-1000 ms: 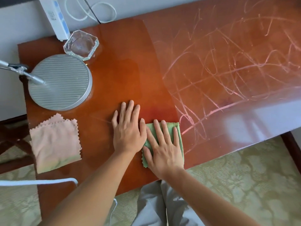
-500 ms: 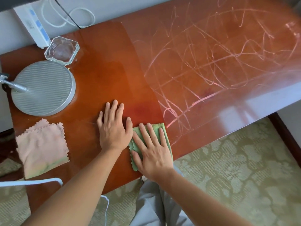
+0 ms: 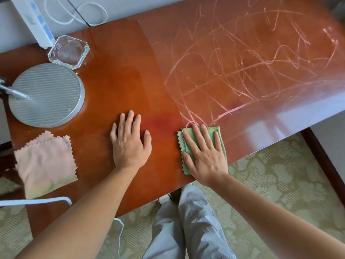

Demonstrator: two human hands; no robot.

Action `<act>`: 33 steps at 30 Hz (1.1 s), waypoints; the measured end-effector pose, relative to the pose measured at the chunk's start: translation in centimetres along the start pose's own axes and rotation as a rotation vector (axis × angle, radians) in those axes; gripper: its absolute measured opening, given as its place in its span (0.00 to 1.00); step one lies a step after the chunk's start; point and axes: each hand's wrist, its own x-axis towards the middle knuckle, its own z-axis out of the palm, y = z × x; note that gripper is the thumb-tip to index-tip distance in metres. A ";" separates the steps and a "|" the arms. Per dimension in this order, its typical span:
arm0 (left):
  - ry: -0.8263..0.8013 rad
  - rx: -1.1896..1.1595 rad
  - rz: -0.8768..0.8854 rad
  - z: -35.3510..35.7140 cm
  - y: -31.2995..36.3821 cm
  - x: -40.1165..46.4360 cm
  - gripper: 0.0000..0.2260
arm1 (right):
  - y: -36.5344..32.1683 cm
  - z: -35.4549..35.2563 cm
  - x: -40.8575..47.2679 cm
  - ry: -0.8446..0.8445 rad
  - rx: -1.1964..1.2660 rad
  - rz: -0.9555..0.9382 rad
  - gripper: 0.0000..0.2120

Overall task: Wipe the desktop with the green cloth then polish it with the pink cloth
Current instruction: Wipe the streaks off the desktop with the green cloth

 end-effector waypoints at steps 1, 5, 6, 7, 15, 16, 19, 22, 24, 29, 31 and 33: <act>0.003 0.000 0.002 0.0 0.0 0.0 0.31 | -0.1 0.0 0.0 0.001 0.001 -0.003 0.29; 0.008 0.005 0.001 0.1 0.0 0.1 0.31 | -0.2 -0.5 2.1 0.003 0.011 -0.017 0.29; 0.008 0.007 0.001 0.1 0.0 0.1 0.31 | -0.4 -0.8 3.2 0.013 0.009 -0.017 0.30; 0.009 0.009 0.003 0.2 0.0 0.1 0.31 | -0.7 -1.1 4.5 0.024 0.009 -0.016 0.30; 0.015 0.005 0.010 0.4 -0.3 0.1 0.30 | -2.1 -1.9 9.3 0.043 0.025 -0.006 0.30; 0.014 0.004 0.011 0.4 -0.3 0.0 0.30 | -2.0 -1.8 8.5 0.047 0.032 -0.011 0.30; 0.017 -0.001 0.012 0.3 -0.3 0.1 0.30 | -1.4 -0.9 5.0 0.053 0.029 -0.025 0.30; 0.016 0.000 0.008 0.3 -0.3 0.1 0.30 | -0.6 -0.3 2.2 0.051 0.025 -0.045 0.29; 0.012 -0.002 0.011 0.3 -0.3 0.2 0.31 | -0.4 -0.4 2.0 0.041 0.010 -0.049 0.29; 0.016 0.012 0.012 0.2 -0.1 0.2 0.31 | -0.5 -1.0 4.0 0.013 0.000 -0.052 0.30; 0.024 0.004 0.011 0.3 -0.1 0.3 0.30 | -0.6 -1.6 6.1 0.019 0.006 -0.046 0.30; 0.028 0.005 0.012 0.3 -0.2 0.2 0.29 | -1.0 -2.1 8.6 0.029 0.013 -0.047 0.30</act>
